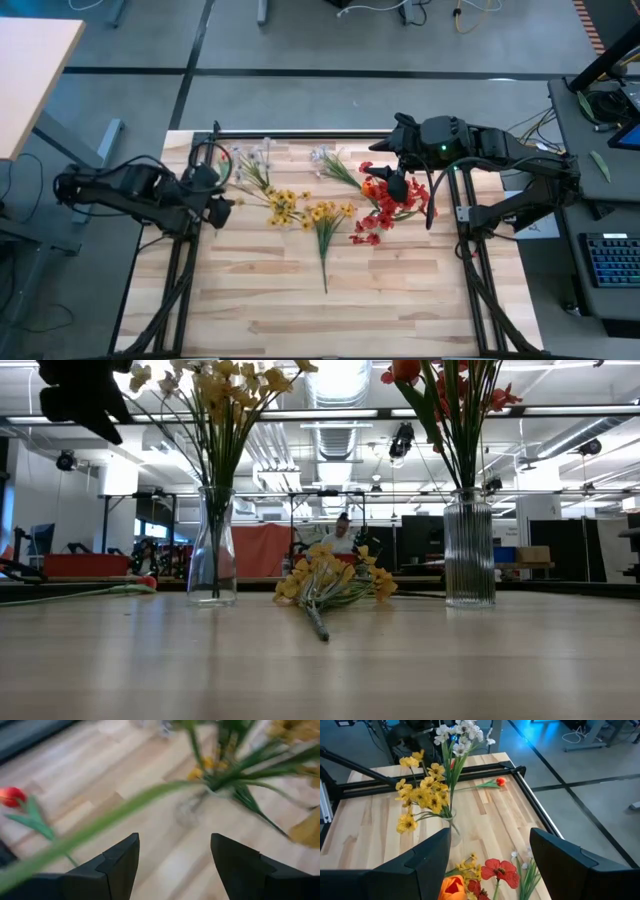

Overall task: Sort flowers into vase by color
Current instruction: Put the orange flower into the right transparent vase

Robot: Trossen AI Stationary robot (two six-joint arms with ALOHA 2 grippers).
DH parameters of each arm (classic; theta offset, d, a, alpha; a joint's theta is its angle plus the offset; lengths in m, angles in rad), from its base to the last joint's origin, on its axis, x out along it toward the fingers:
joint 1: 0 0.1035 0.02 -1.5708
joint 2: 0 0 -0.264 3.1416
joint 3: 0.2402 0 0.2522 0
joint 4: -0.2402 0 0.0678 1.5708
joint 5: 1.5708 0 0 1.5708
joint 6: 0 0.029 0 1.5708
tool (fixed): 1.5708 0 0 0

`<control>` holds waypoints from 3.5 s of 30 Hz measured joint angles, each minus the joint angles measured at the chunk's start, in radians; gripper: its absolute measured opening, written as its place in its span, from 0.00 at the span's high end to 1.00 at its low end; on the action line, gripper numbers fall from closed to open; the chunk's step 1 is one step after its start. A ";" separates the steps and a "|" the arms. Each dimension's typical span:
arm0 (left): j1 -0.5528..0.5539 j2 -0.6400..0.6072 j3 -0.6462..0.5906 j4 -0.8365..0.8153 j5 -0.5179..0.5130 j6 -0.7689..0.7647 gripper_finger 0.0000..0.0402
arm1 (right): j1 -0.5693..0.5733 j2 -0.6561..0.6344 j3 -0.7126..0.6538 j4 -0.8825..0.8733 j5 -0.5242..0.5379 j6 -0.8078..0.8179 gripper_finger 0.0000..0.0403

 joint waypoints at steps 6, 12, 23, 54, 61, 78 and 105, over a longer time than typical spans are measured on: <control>0.000 0.021 0.086 -0.007 0.088 0.048 0.43 | 0.000 0.000 0.000 -0.011 0.000 0.001 0.34; -0.001 0.050 0.212 -0.111 0.105 0.062 0.43 | 0.000 0.000 0.000 -0.011 0.000 -0.001 0.34; -0.019 0.062 0.205 -0.259 0.275 -0.158 0.43 | 0.000 0.000 0.000 -0.022 0.000 -0.003 0.34; -0.091 0.088 -0.162 -0.277 0.637 -0.387 0.51 | 0.000 0.000 0.000 -0.041 -0.003 0.024 0.34; -0.164 0.077 -0.036 -0.360 0.682 -0.428 0.55 | 0.000 0.000 0.000 -0.041 -0.003 0.023 0.34; -0.197 0.074 -0.009 -0.362 0.265 -0.437 0.61 | 0.000 0.000 -0.001 -0.041 -0.006 0.019 0.34; -0.162 0.267 -0.269 -0.085 -0.119 -0.617 0.61 | 0.001 0.001 -0.007 -0.032 -0.009 0.026 0.34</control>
